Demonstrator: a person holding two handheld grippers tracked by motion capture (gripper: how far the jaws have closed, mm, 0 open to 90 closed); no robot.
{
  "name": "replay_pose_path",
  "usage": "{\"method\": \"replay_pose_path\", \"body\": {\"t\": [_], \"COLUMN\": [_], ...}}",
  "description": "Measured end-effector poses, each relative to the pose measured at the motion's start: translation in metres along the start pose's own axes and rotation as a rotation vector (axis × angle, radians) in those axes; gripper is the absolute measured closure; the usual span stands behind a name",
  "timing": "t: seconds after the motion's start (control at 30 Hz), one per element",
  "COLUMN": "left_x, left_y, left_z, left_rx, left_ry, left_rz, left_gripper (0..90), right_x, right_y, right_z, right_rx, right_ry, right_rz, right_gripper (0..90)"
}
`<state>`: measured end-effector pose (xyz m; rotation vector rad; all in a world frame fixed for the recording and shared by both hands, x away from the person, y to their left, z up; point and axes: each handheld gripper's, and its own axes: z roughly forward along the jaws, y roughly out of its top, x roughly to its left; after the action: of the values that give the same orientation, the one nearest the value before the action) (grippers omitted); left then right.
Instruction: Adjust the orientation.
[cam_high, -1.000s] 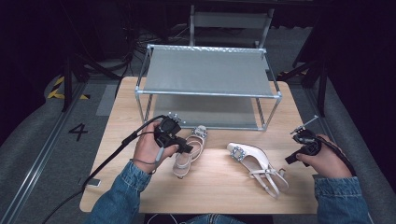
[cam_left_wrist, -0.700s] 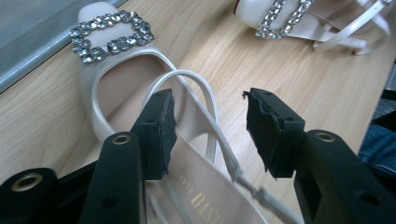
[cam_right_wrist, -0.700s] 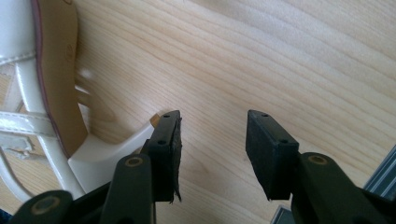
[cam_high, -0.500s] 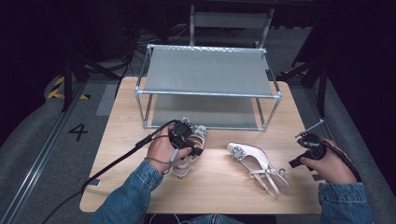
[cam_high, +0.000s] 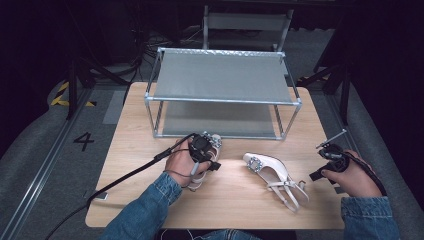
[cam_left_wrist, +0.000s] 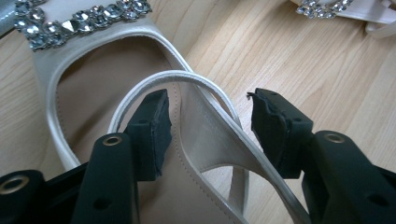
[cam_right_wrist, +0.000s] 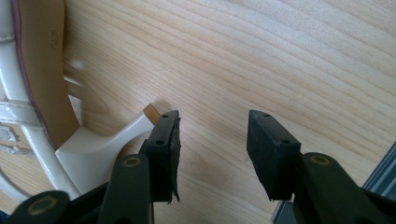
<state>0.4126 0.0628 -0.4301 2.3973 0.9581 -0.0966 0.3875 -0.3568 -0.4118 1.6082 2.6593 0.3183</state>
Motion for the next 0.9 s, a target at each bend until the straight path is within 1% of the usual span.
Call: {"method": "replay_pose_path", "body": {"t": [0.03,0.07,0.1,0.13,0.17,0.2,0.23,0.27,0.3,0.33,0.37,0.43,0.47,0.5,0.57,0.67,0.7,0.73,0.77,0.8,0.83,0.87,0.9], "left_x": [-0.001,-0.001,-0.001,-0.003,-0.003,-0.004,-0.005,-0.006,-0.007,-0.008,-0.008,-0.009,-0.008,-0.009,-0.008,-0.005,-0.003,-0.001,0.0,0.001,0.003,0.005,0.007], "left_y": [0.0,0.0,0.0,0.0,0.0,0.0,0.001,0.002,0.002,0.003,0.003,0.003,0.002,0.002,0.002,0.003,0.003,0.004,0.004,0.005,0.006,0.007,0.008], "left_z": [0.002,0.003,0.004,0.005,0.005,0.004,0.002,0.0,-0.002,-0.004,-0.006,-0.012,-0.014,-0.018,-0.025,-0.036,-0.039,-0.042,-0.044,-0.046,-0.048,-0.05,-0.052], "left_rx": [-0.007,-0.004,-0.009,-0.004,-0.004,0.0,0.0,-0.002,0.002,0.015,0.018,0.027,0.016,0.012,-0.017,-0.053,-0.075,-0.084,-0.09,-0.111,-0.115,-0.127,-0.134], "left_ry": [-0.005,-0.006,-0.008,-0.004,-0.004,0.012,0.036,0.058,0.074,0.09,0.093,0.106,0.117,0.131,0.165,0.185,0.18,0.171,0.174,0.194,0.202,0.22,0.227], "left_rz": [0.004,0.01,0.022,0.023,0.023,0.034,0.051,0.055,0.069,0.068,0.064,0.063,0.074,0.07,0.083,0.08,0.076,0.073,0.066,0.067,0.067,0.067,0.059], "left_gripper": [49.1,50.1,54.1,59.2,61.0,65.4,65.4,71.1,76.1,79.3,81.9,84.5,84.9,85.1,85.2,85.3,85.3,85.3,85.3,85.3,85.3,85.3,85.3], "right_x": [0.0,0.001,0.001,0.002,0.002,0.002,0.002,0.002,0.002,0.002,0.002,0.002,0.002,0.002,0.002,0.003,0.003,0.004,0.004,0.005,0.004,0.005,0.005], "right_y": [0.001,0.001,0.002,0.002,0.002,0.003,0.003,0.003,0.003,0.004,0.004,0.004,0.004,0.004,0.005,0.006,0.006,0.006,0.006,0.006,0.006,0.005,0.005], "right_z": [0.001,0.002,0.002,0.002,0.002,0.003,0.003,0.003,0.003,0.003,0.003,0.003,0.003,0.003,0.003,0.004,0.004,0.004,0.004,0.004,0.004,0.004,0.004], "right_rx": [-0.001,0.0,0.002,0.003,0.003,0.003,0.003,0.003,0.004,0.004,0.003,0.005,0.005,0.006,0.006,0.001,0.0,0.001,0.001,0.0,-0.002,-0.001,-0.002], "right_ry": [0.005,0.006,0.003,0.009,0.009,0.008,0.008,0.003,0.004,0.003,0.002,0.0,0.003,0.004,0.006,0.011,0.013,0.016,0.017,0.018,0.014,0.012,0.015], "right_rz": [0.0,0.0,-0.005,-0.005,-0.005,-0.006,-0.006,-0.006,-0.008,-0.008,-0.009,-0.013,-0.009,-0.008,-0.006,-0.013,-0.012,-0.012,-0.012,-0.012,-0.015,-0.014,-0.012], "right_gripper": [54.9,54.9,54.9,54.9,54.9,54.9,54.9,54.9,54.9,54.9,54.9,55.0,55.0,55.0,55.0,55.0,55.0,55.0,55.0,55.1,55.2,55.2,55.2]}}
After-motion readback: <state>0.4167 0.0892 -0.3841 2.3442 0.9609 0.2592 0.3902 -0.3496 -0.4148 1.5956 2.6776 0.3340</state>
